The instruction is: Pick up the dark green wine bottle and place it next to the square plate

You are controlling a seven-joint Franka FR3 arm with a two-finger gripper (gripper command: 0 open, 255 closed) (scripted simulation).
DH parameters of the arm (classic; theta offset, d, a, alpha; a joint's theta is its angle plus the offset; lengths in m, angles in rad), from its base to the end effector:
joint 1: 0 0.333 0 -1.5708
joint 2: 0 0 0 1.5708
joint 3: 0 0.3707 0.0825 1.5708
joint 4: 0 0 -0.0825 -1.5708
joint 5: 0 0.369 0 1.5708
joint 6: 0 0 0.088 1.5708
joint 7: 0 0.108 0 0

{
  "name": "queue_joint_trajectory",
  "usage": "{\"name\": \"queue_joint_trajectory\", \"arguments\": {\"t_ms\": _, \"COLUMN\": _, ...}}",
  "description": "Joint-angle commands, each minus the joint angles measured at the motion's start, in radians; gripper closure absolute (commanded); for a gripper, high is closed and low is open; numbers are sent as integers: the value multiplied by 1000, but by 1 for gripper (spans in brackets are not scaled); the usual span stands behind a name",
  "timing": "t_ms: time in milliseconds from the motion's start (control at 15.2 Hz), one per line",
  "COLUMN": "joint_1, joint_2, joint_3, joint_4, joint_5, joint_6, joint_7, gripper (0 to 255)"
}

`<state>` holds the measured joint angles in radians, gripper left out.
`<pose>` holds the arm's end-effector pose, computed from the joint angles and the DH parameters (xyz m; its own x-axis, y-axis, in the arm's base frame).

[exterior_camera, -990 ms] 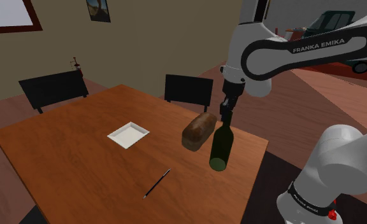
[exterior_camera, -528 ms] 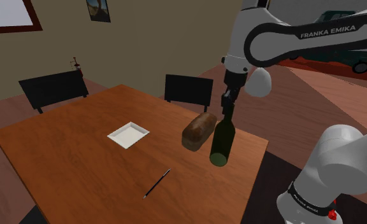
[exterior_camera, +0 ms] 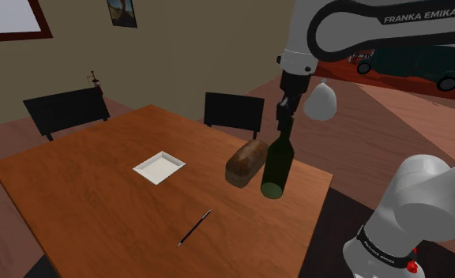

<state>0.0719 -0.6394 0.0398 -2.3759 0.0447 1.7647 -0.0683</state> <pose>0.3109 0.0427 0.5945 0.9861 0.1634 0.0291 0.1640 -0.9863 -0.0184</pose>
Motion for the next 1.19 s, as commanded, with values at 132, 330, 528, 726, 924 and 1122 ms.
{"name": "queue_joint_trajectory", "arguments": {"t_ms": 132, "joint_1": -1, "joint_2": 3, "joint_3": -2, "joint_4": 58, "joint_5": -2, "joint_6": -55, "joint_7": 0, "gripper": 255}}
{"name": "queue_joint_trajectory", "arguments": {"t_ms": 330, "joint_1": -1, "joint_2": 9, "joint_3": -3, "joint_4": 103, "joint_5": -2, "joint_6": -94, "joint_7": 1, "gripper": 255}}
{"name": "queue_joint_trajectory", "arguments": {"t_ms": 528, "joint_1": -1, "joint_2": 17, "joint_3": -3, "joint_4": 149, "joint_5": -3, "joint_6": -132, "joint_7": 2, "gripper": 255}}
{"name": "queue_joint_trajectory", "arguments": {"t_ms": 726, "joint_1": -2, "joint_2": 26, "joint_3": -4, "joint_4": 197, "joint_5": -4, "joint_6": -171, "joint_7": 3, "gripper": 255}}
{"name": "queue_joint_trajectory", "arguments": {"t_ms": 924, "joint_1": -2, "joint_2": 38, "joint_3": -5, "joint_4": 246, "joint_5": -4, "joint_6": -209, "joint_7": 4, "gripper": 255}}
{"name": "queue_joint_trajectory", "arguments": {"t_ms": 1122, "joint_1": -2, "joint_2": 51, "joint_3": -5, "joint_4": 298, "joint_5": -5, "joint_6": -247, "joint_7": 5, "gripper": 255}}
